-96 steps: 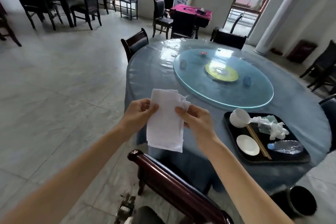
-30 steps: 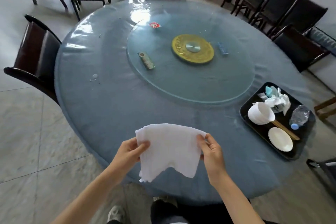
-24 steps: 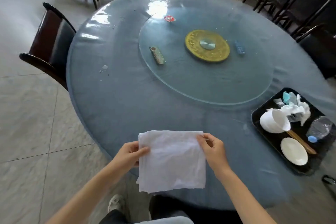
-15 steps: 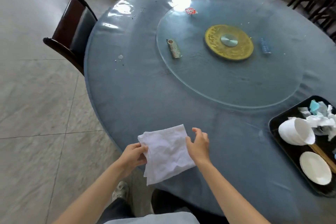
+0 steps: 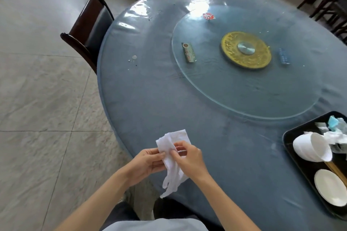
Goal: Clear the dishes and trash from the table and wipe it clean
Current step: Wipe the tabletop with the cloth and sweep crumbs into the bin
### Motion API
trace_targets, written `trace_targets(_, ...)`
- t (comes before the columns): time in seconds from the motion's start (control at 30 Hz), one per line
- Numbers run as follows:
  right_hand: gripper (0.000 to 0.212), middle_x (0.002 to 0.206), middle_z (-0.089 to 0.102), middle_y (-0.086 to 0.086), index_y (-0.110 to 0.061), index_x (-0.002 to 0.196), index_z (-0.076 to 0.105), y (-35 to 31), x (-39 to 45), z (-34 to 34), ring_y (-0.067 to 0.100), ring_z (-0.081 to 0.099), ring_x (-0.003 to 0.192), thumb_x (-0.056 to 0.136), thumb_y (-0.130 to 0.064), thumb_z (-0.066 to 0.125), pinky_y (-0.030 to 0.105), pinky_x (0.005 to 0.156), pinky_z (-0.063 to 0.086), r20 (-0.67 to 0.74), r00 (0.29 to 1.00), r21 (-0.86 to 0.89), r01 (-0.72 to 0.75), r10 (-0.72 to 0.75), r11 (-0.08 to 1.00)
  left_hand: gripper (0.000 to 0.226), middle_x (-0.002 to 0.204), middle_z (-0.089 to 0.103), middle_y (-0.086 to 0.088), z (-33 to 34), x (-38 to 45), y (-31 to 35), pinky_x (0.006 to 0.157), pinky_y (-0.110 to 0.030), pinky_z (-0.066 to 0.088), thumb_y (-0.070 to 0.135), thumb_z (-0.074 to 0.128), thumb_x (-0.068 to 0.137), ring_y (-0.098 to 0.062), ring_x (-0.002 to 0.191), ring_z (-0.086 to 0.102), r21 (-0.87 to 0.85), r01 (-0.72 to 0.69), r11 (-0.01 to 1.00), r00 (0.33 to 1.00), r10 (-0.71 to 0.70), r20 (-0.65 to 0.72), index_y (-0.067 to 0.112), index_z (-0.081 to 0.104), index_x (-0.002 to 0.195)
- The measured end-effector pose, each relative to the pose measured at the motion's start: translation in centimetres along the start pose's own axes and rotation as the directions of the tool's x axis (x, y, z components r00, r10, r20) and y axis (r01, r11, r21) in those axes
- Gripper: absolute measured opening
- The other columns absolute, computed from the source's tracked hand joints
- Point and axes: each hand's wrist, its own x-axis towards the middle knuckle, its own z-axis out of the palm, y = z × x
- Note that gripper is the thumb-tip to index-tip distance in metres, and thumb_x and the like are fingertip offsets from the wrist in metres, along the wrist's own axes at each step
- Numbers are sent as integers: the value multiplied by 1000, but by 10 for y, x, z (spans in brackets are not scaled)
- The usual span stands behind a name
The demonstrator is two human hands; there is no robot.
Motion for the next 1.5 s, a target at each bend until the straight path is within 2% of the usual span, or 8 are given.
trace_targets(0.37,21,65,60,4,-12,81,64,36,19,-142,24,48,63,99,-10,53,36,58,39,-360,933,-160,-72,10,985,24,106,77,-15,-28,-58,38,69,-36,63,19,67,94,-28,85,76,86,-78,993,874,110,-474,14,75,116)
trace_targets(0.7,19,81,72,-9,-35,93,69,92,71,-180,17,66,78,103,-26,54,26,63,46,-196,977,-263,-136,85,955,23,107,78,-10,-46,-64,-2,71,-40,65,21,65,98,-30,92,77,189,57,980,825,60,-563,16,72,120)
trace_targets(0.9,43,137,57,16,-12,143,55,112,108,-133,38,54,126,100,-18,58,46,98,49,-223,969,-544,-217,110,810,43,133,52,-20,-17,-18,-24,96,-48,49,24,58,98,-39,116,56,612,483,626,520,356,-776,7,49,136)
trace_targets(1.0,48,143,59,16,-13,138,64,117,99,-91,40,59,127,92,-20,73,50,98,55,36,958,-690,228,-283,687,47,136,56,-12,18,3,-45,99,-45,51,32,52,90,-33,122,56,950,246,193,682,662,-311,11,58,132)
trace_targets(1.07,52,155,52,13,-25,144,62,116,92,-72,35,52,141,94,-31,73,47,107,48,256,847,-672,502,-465,545,56,154,48,-10,34,22,-55,113,-48,43,41,49,92,-32,143,44,992,125,27,800,589,-116,15,56,142)
trace_targets(1.17,59,171,26,5,-43,155,44,116,92,-56,27,26,158,99,-55,57,47,123,27,507,729,-599,681,-459,421,71,170,16,0,28,48,-72,125,-53,18,53,45,95,-29,158,9,985,148,-85,894,438,-96,26,32,160)
trace_targets(1.27,68,174,15,5,-50,158,32,130,98,-53,28,12,161,96,-68,51,55,127,18,620,641,-566,765,-453,307,78,170,17,-1,14,59,-92,122,-55,20,61,54,90,-30,157,14,980,139,-141,914,399,-73,31,32,159)
trace_targets(1.5,84,173,17,11,-55,157,30,142,119,-46,45,10,159,82,-89,48,81,114,12,573,665,-610,736,-478,294,86,170,19,-2,-2,73,-105,122,-60,20,80,51,81,-32,157,18,980,146,-135,856,514,-57,45,31,157)
